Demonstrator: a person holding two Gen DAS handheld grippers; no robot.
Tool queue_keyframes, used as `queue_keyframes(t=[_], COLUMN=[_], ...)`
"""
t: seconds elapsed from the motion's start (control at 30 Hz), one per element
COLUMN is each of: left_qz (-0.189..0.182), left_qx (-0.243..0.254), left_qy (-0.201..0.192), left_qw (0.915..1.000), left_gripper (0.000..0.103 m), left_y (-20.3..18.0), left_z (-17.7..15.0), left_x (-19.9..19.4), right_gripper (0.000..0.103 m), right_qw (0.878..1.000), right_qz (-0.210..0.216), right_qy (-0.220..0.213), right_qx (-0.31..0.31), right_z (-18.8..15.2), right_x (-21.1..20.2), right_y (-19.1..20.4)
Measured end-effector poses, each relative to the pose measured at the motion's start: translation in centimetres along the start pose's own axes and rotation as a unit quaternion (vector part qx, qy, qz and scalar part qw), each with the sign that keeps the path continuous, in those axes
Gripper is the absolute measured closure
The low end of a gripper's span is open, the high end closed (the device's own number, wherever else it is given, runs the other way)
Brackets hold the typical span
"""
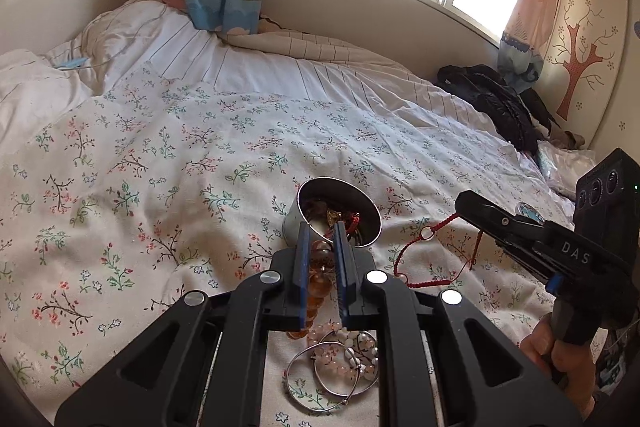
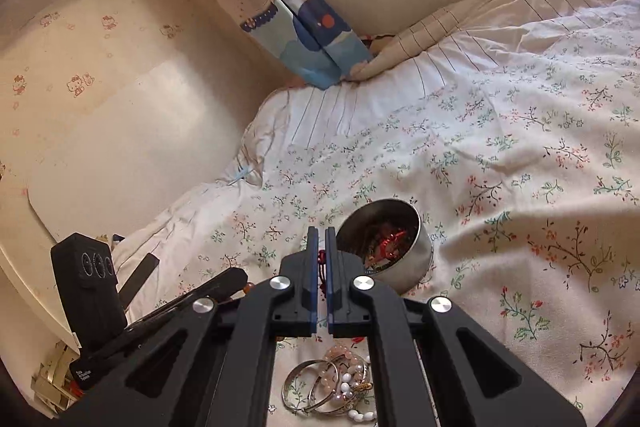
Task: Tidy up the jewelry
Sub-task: 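Carry the amber bracelet and red string in both grippers over the silver tin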
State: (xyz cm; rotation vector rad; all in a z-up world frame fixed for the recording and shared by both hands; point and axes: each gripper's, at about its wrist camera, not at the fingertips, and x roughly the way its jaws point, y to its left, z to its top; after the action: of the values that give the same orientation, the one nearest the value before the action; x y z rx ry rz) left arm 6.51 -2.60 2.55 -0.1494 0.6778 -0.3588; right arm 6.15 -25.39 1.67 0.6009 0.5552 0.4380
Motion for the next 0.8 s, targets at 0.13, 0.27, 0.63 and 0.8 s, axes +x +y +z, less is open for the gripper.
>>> queue_keyframes(t=[0.13,0.27,0.63,0.8], left_qz=[-0.001,-0.008,-0.029,-0.036], left_qx=[0.006,0.007,-0.010,-0.014], left_qy=[-0.005,-0.011,-0.024,-0.023], left_qw=[1.0000,0.9999,0.9992,0.9990], left_gripper=[0.092,0.092,0.092,0.092], left_y=[-0.6,-1.3,-1.8,-2.0], left_z=[0.6,1.4,3.9,4.6], left_x=[0.4,0.9,2.6,3.8], right_gripper=[0.099,0.099,0.099,0.099], right_qw=[1.000,1.000,0.999,1.000], right_qz=[0.010,0.012,0.025,0.024], right_qy=[-0.011,-0.015,-0.019,-0.014], right_qx=[0.004,0.002,0.016,0.016], right_z=[0.7,1.2,2.8,3.2], right_x=[0.5,1.2,3.6,4.8], right_y=[-0.1,0.1,-0.6,-0.7])
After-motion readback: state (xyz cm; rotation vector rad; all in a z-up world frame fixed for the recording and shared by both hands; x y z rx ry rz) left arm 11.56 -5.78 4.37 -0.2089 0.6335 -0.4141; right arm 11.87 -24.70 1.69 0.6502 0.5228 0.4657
